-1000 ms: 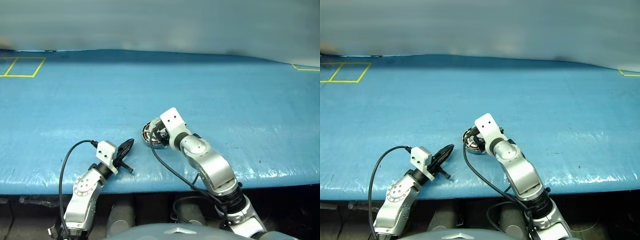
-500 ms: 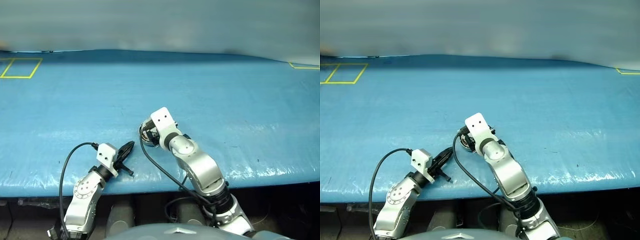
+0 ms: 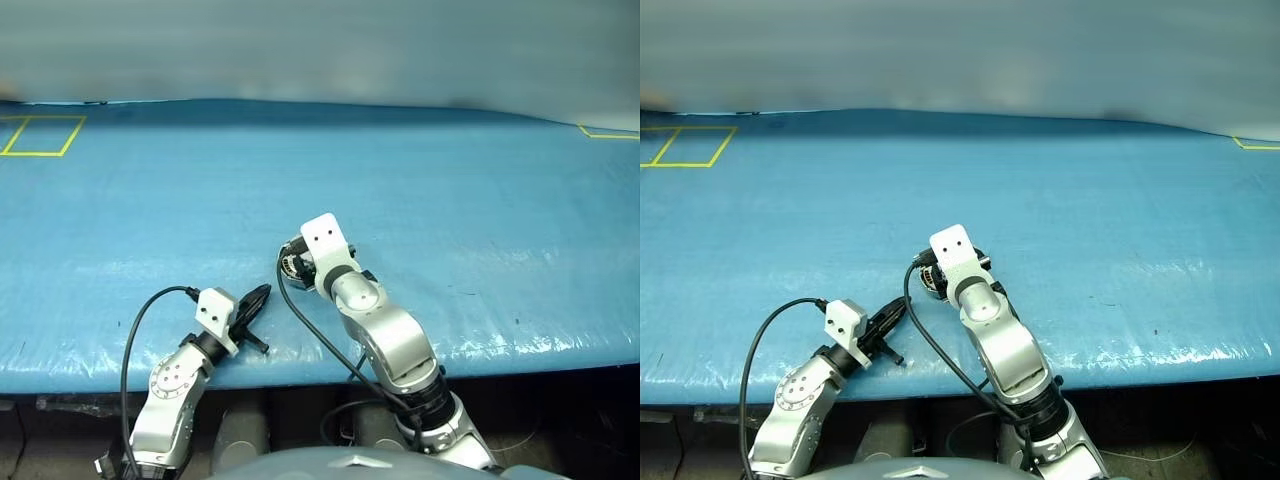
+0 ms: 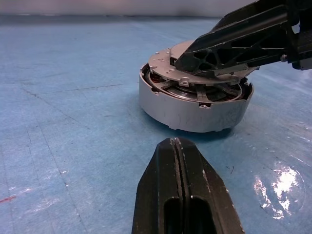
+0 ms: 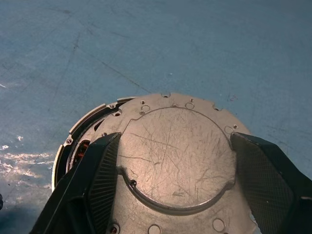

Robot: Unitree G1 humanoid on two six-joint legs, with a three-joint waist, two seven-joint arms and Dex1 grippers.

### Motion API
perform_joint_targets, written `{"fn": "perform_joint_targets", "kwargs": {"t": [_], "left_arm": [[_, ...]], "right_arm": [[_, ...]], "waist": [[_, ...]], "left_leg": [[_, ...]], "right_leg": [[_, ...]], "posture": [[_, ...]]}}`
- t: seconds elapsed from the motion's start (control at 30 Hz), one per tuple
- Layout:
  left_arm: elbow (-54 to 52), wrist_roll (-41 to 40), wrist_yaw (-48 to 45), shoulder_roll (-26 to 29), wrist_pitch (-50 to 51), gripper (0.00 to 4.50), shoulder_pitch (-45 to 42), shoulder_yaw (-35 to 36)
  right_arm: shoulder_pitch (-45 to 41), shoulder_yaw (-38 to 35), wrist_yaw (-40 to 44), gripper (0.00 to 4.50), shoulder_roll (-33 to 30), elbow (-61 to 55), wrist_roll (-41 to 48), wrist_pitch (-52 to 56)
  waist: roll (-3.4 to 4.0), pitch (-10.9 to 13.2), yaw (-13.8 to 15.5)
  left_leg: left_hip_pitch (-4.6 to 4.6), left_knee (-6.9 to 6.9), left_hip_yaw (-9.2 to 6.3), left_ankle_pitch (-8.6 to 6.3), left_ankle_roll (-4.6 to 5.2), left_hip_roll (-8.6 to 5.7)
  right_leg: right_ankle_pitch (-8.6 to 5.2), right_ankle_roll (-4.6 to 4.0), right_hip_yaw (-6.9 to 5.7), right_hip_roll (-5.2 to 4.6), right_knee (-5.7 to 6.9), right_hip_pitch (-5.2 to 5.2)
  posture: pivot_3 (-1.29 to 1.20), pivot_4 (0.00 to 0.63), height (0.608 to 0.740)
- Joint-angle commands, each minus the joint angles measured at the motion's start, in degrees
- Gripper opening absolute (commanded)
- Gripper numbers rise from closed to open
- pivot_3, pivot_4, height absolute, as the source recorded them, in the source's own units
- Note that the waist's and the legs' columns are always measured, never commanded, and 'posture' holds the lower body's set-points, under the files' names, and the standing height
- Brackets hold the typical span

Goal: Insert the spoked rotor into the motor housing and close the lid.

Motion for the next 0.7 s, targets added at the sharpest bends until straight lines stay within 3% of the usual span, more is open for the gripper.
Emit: {"fn": "perform_joint_targets", "kwargs": {"t": [0.03,0.27,0.7], "left_arm": [[-1.4,-0.2,0.0,0.1,-0.4,0.00,-0.1,-0.1],[-1.4,-0.2,0.1,0.3,-0.4,0.00,-0.1,-0.1],[-0.9,-0.1,-0.1,0.3,-0.7,0.00,-0.5,-0.1]], "right_arm": [[1.3,0.4,-2.5,3.24,5.1,-0.1,-0.3,-1.8],[0.4,0.1,-5.6,3.24,7.2,2.6,0.6,-4.0],[-0.4,-2.0,-4.1,3.24,6.6,1.1,6.0,-2.9]], "waist": [[0.00,0.0,0.0],[0.00,0.0,0.0],[-0.01,0.0,-0.1]], "left_leg": [[0.00,0.00,0.00,0.00,0.00,0.00],[0.03,0.03,-0.01,0.01,-0.02,0.00],[0.03,0.02,-0.01,0.02,-0.02,0.00]], "right_leg": [[0.00,0.00,0.00,0.00,0.00,0.00],[-0.01,-0.01,0.00,-0.01,0.00,-0.07],[0.02,0.02,0.01,0.00,0.01,0.03]], "posture": [[0.00,0.150,0.740],[0.00,0.150,0.740],[0.00,0.150,0.740]]}}
